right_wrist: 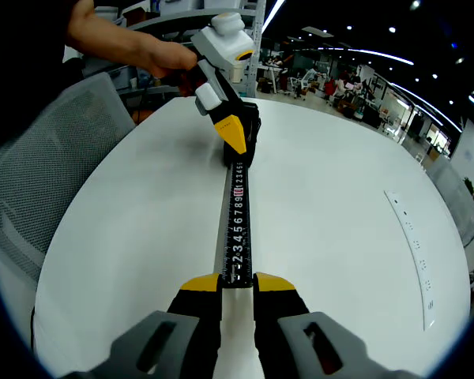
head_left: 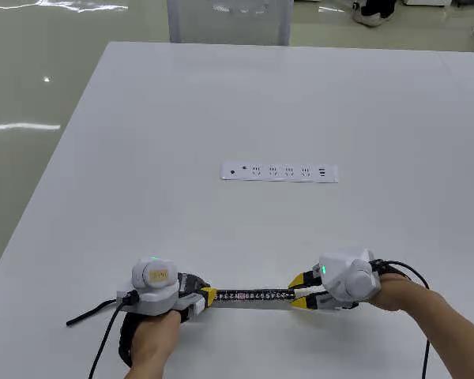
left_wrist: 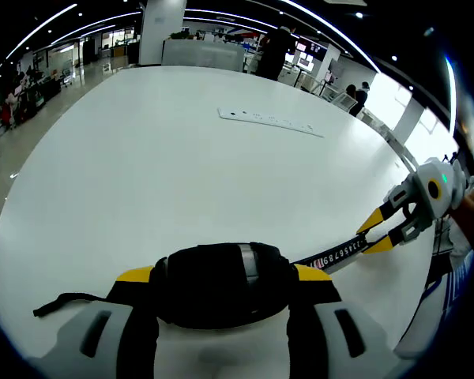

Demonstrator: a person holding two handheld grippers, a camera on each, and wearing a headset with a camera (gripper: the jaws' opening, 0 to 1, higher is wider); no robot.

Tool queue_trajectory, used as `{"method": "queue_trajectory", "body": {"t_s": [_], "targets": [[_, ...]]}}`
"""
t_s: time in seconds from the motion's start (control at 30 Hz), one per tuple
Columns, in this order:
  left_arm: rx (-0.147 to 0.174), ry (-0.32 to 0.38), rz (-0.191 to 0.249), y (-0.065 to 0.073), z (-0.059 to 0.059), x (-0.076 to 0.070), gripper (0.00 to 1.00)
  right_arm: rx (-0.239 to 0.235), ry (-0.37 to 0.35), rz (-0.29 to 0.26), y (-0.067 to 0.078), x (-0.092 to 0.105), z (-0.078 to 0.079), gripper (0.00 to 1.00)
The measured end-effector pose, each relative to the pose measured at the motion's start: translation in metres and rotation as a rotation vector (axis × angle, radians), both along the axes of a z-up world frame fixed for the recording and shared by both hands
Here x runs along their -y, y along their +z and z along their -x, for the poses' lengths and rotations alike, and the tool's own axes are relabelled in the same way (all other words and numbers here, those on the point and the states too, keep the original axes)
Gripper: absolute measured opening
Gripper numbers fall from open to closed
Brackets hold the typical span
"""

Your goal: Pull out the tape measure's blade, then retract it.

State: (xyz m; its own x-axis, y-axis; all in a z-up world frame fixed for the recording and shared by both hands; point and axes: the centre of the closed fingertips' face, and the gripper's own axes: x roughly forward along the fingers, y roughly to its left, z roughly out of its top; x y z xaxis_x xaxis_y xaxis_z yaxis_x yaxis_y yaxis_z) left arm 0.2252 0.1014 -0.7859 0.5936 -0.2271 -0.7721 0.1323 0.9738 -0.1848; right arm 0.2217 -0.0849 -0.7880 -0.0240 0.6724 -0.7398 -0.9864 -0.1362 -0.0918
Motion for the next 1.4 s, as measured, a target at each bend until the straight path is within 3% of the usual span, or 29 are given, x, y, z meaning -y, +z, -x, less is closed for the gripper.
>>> {"method": "queue_trajectory", "body": {"t_s": [0.9, 1.4], "targets": [[0.0, 0.013, 0.02, 0.001, 0.002, -0.004, 0.62, 0.003, 0.02, -0.008, 0.003, -0.017, 0.0, 0.14], [-0.001, 0.006, 0.027, -0.004, -0.003, -0.005, 0.62, 0.006, 0.029, -0.011, 0.003, -0.027, 0.002, 0.14]]}}
